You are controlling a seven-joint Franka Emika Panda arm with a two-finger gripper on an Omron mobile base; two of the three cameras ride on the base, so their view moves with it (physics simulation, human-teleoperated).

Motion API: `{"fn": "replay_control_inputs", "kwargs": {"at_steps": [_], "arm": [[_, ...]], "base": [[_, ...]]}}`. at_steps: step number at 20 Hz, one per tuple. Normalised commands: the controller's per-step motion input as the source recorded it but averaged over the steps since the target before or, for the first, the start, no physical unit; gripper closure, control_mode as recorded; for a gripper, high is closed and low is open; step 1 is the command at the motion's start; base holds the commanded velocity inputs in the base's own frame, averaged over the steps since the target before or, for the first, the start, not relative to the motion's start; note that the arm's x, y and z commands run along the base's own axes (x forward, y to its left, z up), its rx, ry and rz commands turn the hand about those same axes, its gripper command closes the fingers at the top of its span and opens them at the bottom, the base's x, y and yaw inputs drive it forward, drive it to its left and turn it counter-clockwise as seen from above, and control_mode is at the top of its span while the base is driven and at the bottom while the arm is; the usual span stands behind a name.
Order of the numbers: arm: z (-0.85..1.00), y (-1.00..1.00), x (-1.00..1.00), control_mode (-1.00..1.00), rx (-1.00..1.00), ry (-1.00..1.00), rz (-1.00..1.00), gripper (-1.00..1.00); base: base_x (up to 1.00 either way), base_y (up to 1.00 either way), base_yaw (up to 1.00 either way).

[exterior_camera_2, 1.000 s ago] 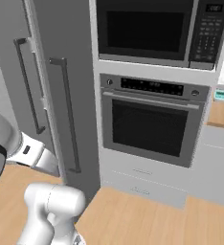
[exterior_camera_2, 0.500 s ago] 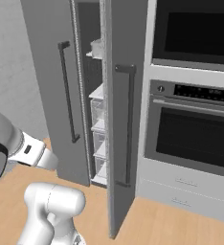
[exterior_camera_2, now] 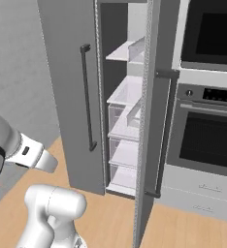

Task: Place one avocado and one chicken drumstick in each tupperware on the nearby counter, to pack two identical lunches.

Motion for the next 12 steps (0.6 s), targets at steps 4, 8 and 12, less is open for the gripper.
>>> {"fn": "replay_control_inputs", "kwargs": {"at_steps": [4, 8, 12], "arm": [[0.00, 0.00, 0.00, 1.00, 0.00, 0.00, 0.00, -1.00], [0.00, 0.00, 0.00, 1.00, 0.00, 0.00, 0.00, -1.00], [0.00, 0.00, 0.00, 1.00, 0.00, 0.00, 0.00, -1.00]], "base": [[0.69, 0.00, -0.22], [0.91, 0.00, -0.21], [0.90, 0.22, -0.20]]}}
